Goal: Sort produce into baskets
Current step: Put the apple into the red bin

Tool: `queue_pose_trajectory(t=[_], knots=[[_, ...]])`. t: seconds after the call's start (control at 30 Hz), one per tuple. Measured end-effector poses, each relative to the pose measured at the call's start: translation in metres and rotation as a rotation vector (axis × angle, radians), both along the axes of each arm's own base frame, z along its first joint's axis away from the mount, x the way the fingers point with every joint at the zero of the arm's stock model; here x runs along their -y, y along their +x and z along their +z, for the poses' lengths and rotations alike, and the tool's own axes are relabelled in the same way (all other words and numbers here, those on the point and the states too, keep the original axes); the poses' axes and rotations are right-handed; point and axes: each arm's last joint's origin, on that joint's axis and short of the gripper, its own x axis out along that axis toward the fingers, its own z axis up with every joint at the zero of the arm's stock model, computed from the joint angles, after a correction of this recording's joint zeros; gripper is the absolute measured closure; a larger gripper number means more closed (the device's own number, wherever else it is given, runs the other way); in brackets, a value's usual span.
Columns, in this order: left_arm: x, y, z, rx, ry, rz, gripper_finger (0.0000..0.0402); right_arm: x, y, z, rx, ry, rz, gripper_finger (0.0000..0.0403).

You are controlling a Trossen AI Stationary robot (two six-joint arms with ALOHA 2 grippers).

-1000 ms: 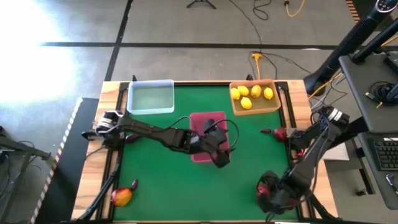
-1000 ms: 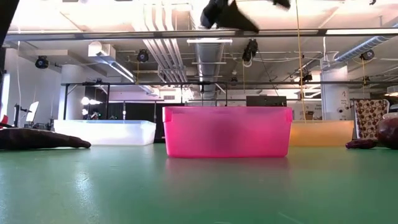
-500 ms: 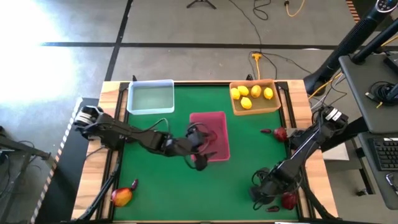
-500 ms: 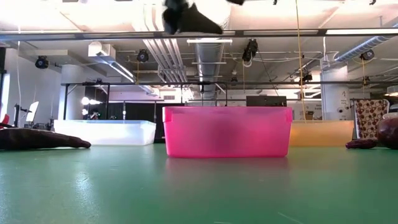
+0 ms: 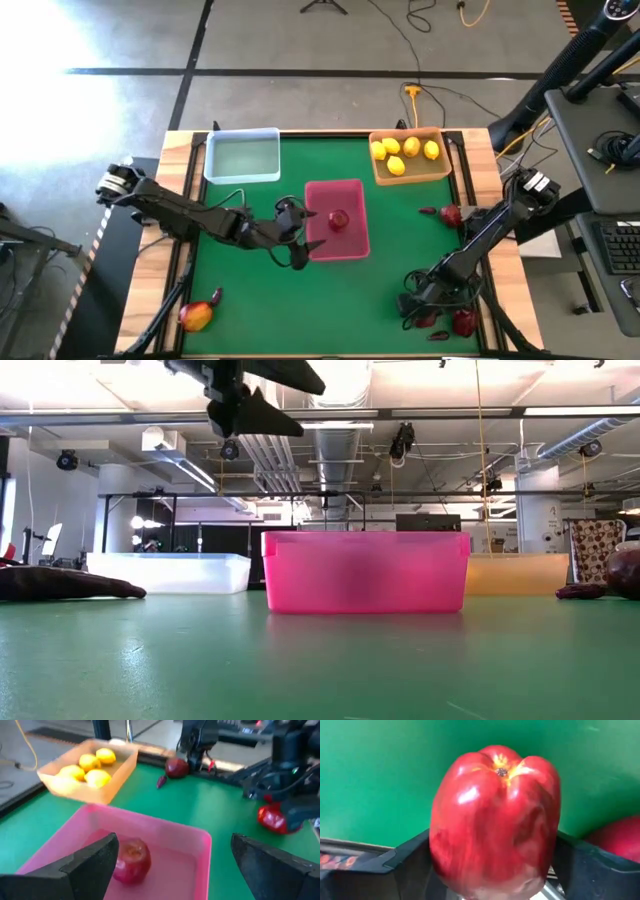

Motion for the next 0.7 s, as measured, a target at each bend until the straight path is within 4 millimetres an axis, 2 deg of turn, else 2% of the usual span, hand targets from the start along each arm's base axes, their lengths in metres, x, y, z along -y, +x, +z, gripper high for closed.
queue_pose_trajectory(t=[0.13, 0.23, 0.33, 0.43, 0.53, 0.7], knots=[[-0.001, -0.017, 0.009, 0.085, -0.001, -0.031, 0.0035, 0.006, 0.023, 0.012, 0.103, 0.024, -0.033, 0.0083], [0.001, -0.031, 0.020, 0.118, 0.006, -0.121, 0.0035, 0.012, 0.053, 0.051, 0.277, 0.093, -0.017, 0.0080], [0.001, -0.045, 0.025, 0.107, 0.035, -0.165, 0.0035, 0.034, 0.078, 0.087, 0.427, 0.095, 0.002, 0.0076], [0.003, -0.056, 0.028, 0.067, 0.084, -0.167, 0.0035, 0.067, 0.104, 0.106, 0.547, 0.050, -0.031, 0.0075], [0.006, -0.065, 0.031, 0.042, 0.145, -0.168, 0.0035, 0.107, 0.123, 0.111, 0.582, 0.067, -0.093, 0.0075], [0.010, -0.069, 0.024, -0.019, 0.177, -0.191, 0.0035, 0.170, 0.138, 0.088, 0.492, 0.159, -0.205, 0.0074]])
